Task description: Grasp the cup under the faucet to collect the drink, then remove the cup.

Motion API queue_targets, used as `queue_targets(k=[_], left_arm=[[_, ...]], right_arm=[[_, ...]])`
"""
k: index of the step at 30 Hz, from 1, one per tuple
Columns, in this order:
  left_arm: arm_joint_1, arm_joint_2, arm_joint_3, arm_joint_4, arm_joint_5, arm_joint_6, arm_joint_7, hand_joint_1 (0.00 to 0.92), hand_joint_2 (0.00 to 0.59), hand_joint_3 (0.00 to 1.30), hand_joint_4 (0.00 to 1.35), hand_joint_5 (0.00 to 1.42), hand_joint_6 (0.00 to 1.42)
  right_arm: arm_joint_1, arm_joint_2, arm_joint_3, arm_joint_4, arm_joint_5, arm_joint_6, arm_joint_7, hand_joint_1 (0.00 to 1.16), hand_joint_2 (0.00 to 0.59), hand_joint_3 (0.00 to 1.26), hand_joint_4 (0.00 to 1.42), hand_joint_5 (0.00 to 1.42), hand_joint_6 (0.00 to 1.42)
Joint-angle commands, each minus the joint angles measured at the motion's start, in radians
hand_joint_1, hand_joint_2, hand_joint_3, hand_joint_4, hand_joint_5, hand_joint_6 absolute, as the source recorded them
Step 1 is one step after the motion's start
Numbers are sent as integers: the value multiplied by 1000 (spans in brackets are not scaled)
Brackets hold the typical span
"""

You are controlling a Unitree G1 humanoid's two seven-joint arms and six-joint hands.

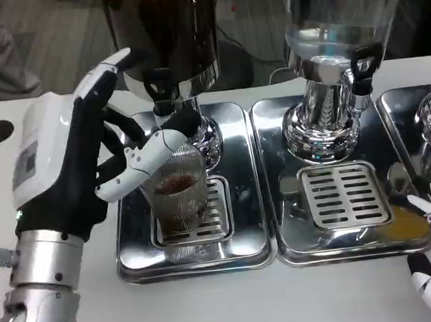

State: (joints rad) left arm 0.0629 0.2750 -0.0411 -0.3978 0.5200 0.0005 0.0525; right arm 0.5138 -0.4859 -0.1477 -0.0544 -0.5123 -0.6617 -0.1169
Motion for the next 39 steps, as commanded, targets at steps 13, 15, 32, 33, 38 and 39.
queue_targets(k=[13,15,32,33,38,39], left_arm=[[117,17,105,-46,-3,-74,22,27,43,218,140,360,762],[151,43,114,-51,38,-72,13,11,40,218,150,332,714],[341,118,182,-8,68,-88,-5,0,36,237,164,244,582],[359,116,177,-10,73,-96,0,0,36,237,164,244,582],[420,111,154,-10,123,-121,14,0,37,237,155,223,554],[434,107,149,-4,127,-128,18,0,38,230,152,211,537]], right_arm=[[-8,6,13,-11,24,5,25,301,486,148,2,1,0],[-6,11,16,-13,36,6,31,301,474,157,9,19,0],[-33,5,21,-14,205,37,168,390,328,185,102,129,36],[-42,5,22,-13,228,51,185,405,318,188,125,142,38],[-70,10,24,-15,298,102,247,468,272,211,173,175,76],[-81,10,26,-18,311,117,260,482,259,212,177,179,78]])
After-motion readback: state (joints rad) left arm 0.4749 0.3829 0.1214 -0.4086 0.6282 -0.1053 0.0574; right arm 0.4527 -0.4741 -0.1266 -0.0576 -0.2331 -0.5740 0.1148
